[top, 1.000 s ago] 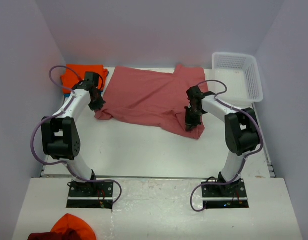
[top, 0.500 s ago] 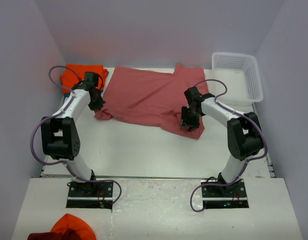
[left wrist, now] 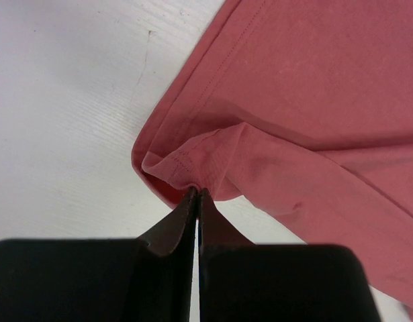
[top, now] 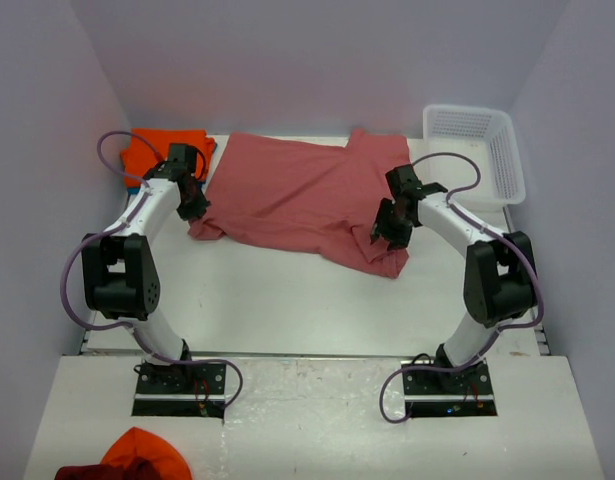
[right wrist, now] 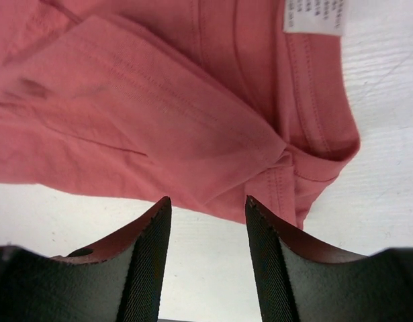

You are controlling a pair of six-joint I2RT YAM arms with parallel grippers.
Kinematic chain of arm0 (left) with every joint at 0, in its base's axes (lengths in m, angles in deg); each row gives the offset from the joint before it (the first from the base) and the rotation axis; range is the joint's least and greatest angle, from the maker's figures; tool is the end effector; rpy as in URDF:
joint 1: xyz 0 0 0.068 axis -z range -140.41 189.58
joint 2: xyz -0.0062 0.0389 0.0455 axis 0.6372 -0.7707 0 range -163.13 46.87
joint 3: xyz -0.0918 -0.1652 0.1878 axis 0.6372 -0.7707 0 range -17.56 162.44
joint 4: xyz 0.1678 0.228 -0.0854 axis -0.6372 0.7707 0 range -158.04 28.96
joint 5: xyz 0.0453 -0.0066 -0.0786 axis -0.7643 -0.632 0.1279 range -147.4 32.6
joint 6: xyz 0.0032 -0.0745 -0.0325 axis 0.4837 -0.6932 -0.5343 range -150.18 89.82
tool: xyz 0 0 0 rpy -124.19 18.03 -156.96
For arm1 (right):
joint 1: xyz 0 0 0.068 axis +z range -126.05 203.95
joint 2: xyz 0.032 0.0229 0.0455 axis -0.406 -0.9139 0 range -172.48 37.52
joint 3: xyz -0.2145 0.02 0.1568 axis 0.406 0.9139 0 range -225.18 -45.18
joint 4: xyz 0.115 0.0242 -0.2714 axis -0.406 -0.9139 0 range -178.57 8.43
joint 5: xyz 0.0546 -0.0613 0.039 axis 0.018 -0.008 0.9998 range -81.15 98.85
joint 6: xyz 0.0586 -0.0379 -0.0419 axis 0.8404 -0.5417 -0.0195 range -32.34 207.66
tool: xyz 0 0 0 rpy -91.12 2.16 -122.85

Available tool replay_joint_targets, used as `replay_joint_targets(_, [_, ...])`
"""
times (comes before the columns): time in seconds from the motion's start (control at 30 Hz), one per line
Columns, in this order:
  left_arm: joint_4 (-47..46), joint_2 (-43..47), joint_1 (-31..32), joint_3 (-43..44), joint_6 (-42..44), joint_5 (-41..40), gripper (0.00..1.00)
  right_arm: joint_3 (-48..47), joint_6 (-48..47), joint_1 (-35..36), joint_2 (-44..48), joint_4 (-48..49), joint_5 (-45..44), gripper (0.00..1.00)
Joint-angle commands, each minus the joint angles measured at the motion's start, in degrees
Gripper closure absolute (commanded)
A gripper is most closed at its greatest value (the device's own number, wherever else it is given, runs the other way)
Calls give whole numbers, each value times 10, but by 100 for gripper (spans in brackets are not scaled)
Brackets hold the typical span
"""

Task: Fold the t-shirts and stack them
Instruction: Fold the flattened tshirt in 1/3 of the way

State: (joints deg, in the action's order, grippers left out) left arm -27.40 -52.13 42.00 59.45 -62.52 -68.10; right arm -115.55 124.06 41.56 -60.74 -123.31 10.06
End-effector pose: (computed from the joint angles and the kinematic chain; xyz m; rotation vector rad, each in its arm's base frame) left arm 0.4096 -0.0043 0.1907 -0.7374 2.5266 0.0439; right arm 0.3655 0.1176 0.1541 0.4555 2.7861 0.2569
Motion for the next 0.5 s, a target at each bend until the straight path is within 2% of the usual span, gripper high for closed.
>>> replay_joint_targets(0.0, [-21, 8, 0, 7, 3, 2, 100, -19, 24, -24, -8, 17, 11, 51])
replay_joint_targets(0.47, [-28, 3, 1, 6, -2, 13, 100, -24, 5, -55, -51, 15, 36, 59])
